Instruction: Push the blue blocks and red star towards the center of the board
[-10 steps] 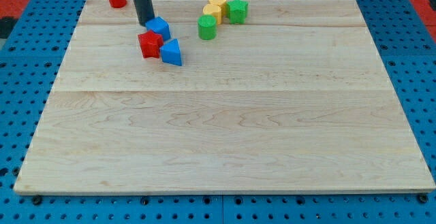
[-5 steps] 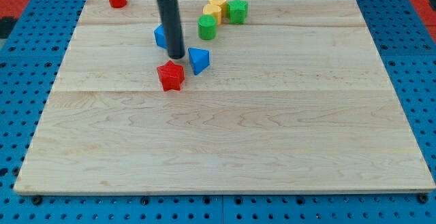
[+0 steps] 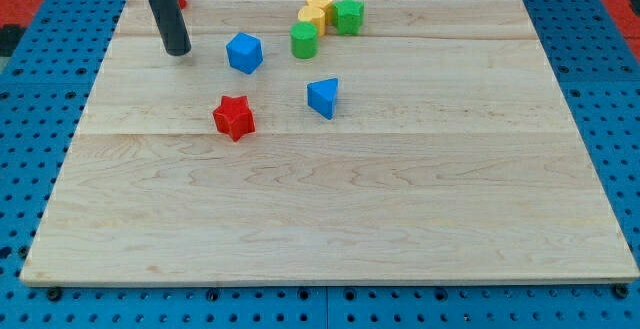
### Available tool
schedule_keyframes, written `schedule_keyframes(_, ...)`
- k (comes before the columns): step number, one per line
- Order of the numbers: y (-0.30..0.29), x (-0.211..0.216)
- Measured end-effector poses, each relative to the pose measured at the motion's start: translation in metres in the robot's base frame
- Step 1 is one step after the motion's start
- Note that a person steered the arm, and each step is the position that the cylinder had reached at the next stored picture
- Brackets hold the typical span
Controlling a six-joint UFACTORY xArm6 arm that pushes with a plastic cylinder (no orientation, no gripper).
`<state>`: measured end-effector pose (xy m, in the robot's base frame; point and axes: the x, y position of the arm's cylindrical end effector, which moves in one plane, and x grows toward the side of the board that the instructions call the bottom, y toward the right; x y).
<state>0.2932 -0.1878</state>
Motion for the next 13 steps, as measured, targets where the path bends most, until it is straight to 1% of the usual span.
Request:
schedule_keyframes(1, 0.066, 0.002)
schedule_keyframes(2, 0.101, -0.005)
schedule_keyframes(3, 0.110, 0.053)
schedule_keyframes(4, 0.108, 0.069)
schedule_keyframes(5, 0.006, 0.066)
schedule_keyframes(6, -0.008, 0.133)
schedule_keyframes(7, 0.034, 0.138)
schedule_keyframes(8, 0.097, 0.128)
schedule_keyframes(9, 0.155, 0.128)
schedule_keyframes(10, 0.043, 0.102)
schedule_keyframes(11, -0.048, 0.021)
schedule_keyframes(12, -0.098, -0.039)
schedule_keyframes(13, -0.117, -0.077)
